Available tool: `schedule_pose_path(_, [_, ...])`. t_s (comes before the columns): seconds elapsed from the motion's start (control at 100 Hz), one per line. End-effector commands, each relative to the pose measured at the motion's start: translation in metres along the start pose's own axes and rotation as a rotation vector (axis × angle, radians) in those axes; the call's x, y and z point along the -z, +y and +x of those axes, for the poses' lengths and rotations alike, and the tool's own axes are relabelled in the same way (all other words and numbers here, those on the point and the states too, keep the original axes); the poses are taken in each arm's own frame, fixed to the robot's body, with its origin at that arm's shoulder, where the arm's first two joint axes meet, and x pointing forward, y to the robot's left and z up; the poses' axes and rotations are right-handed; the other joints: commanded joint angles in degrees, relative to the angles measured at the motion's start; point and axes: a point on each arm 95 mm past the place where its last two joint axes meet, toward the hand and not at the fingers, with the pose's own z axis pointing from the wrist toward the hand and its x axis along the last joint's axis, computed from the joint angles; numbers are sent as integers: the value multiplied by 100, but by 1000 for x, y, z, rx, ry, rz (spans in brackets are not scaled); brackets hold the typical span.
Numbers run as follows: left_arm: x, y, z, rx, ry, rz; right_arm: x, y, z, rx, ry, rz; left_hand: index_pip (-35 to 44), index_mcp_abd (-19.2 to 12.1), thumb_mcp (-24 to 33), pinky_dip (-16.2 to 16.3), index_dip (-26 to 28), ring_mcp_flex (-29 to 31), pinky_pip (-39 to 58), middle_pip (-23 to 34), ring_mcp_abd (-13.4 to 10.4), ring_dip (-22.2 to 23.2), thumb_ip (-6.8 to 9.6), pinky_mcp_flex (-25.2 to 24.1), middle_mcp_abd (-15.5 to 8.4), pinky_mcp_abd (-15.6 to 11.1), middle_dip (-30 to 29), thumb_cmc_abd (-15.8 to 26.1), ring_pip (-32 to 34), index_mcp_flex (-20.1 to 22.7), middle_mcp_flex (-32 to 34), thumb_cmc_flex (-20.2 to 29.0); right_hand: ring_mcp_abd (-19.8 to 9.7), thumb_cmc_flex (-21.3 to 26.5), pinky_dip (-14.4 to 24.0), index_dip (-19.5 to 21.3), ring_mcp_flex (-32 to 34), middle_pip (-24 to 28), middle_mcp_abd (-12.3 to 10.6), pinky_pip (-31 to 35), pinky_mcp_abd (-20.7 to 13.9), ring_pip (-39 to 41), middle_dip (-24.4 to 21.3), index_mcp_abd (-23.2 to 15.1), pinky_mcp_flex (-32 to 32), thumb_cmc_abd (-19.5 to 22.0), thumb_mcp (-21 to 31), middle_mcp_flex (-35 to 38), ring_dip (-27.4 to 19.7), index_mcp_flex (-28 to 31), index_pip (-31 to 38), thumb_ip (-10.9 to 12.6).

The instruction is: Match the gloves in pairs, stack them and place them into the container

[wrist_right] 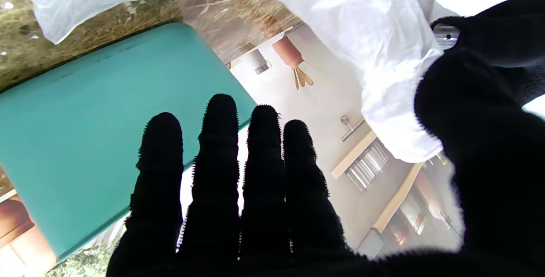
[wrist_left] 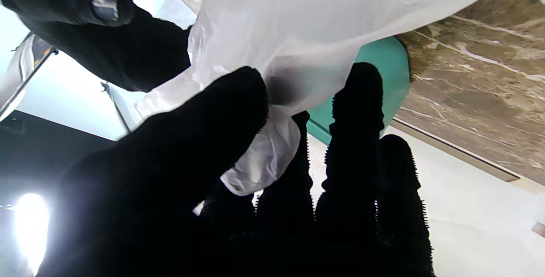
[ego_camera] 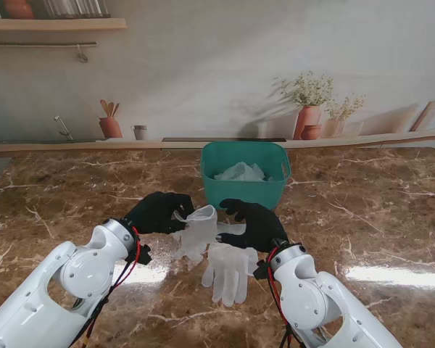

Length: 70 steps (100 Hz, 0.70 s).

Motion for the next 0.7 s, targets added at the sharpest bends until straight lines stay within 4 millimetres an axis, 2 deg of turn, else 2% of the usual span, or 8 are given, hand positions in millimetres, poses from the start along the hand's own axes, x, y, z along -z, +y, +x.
schedule_pose_path(0.0, [1, 4, 6, 17, 22, -19, 1, -3, 4, -13, 3, 21, 65, 9, 231, 20, 56, 212, 221, -95, 51, 34, 10, -10, 29, -102, -45, -38, 146, 153, 286, -59, -107, -378, 185, 165, -260, 163, -18, -138, -138, 90, 204, 21, -75, -147, 130, -82, 121, -48, 122, -128])
schedule_pose_path(0.23, [2, 8, 13, 21, 51, -27, 1, -3, 9, -62, 25, 18, 56, 8, 227, 22, 58, 235, 224, -105, 39, 22, 19, 4, 32, -127, -76, -42, 153, 153, 299, -73, -116, -85, 379, 996, -136, 808, -273, -85, -81, 468, 1036, -632, -4, -423, 338, 583, 397, 931, 1064, -145])
schedule_pose_path(0.46, [4, 10, 20, 27, 72, -12, 7, -2, 17, -104, 61, -63, 45, 12, 234, 39, 55, 279, 254, -125, 42, 6, 22, 46, 78, -146, -148, -55, 165, 150, 339, -99, -177, 478, 542, 1422, 168, 935, -371, 206, -24, 839, 1230, -981, 186, -561, 635, 1005, 587, 1900, 1621, -112])
schedule_pose_path(0.53, [5, 10, 22, 32, 78, -9, 8, -2, 20, -113, 77, -88, 34, 20, 225, 43, 46, 282, 259, -136, 47, 3, 17, 45, 94, -141, -176, -37, 168, 149, 341, -106, -204, 823, 571, 846, 270, 906, -406, 316, -6, 957, 1271, -1191, 239, -596, 523, 1160, 650, 2014, 2121, -753])
schedule_pose_path(0.57, [6, 10, 24, 33, 83, -7, 9, -2, 22, -119, 85, -99, 22, 25, 212, 45, 39, 280, 261, -147, 47, 2, 11, 48, 96, -145, -198, -18, 169, 140, 340, -113, -218, 981, 583, 359, 319, 925, -422, 361, -1, 1018, 1280, -1315, 260, -614, 472, 1225, 683, 1962, 2720, -907])
schedule_pose_path(0.58, [6, 10, 24, 34, 84, -7, 9, -2, 22, -120, 87, -101, 17, 26, 207, 46, 36, 280, 262, -151, 45, 1, 9, 49, 100, -146, -204, -15, 169, 137, 337, -114, -225, 1163, 605, -59, 352, 958, -443, 415, -1, 1076, 1294, -1482, 278, -598, 410, 1302, 714, 1979, 3360, -978])
schedule_pose_path(0.64, [7, 11, 26, 38, 89, 2, 10, -2, 24, -131, 98, -124, -17, 25, 154, 49, 18, 286, 268, -160, 31, -1, -4, 63, 139, -159, -257, 48, 174, 107, 329, -147, -255, 1307, 647, -421, 457, 1016, -471, 524, -13, 1219, 1615, -1677, 335, -443, 580, 1536, 782, 2345, 3970, -923])
schedule_pose_path(0.69, [8, 11, 27, 50, 90, 12, 11, -2, 26, -134, 114, -142, -58, 16, 17, 57, -5, 277, 265, 11, 52, -10, 23, 58, 203, -141, -444, 147, 176, 69, 247, -166, -292, 1301, 718, -306, 530, 1164, -527, 675, -36, 1421, 2033, -1756, 376, -329, 767, 1706, 885, 2434, 4093, -876])
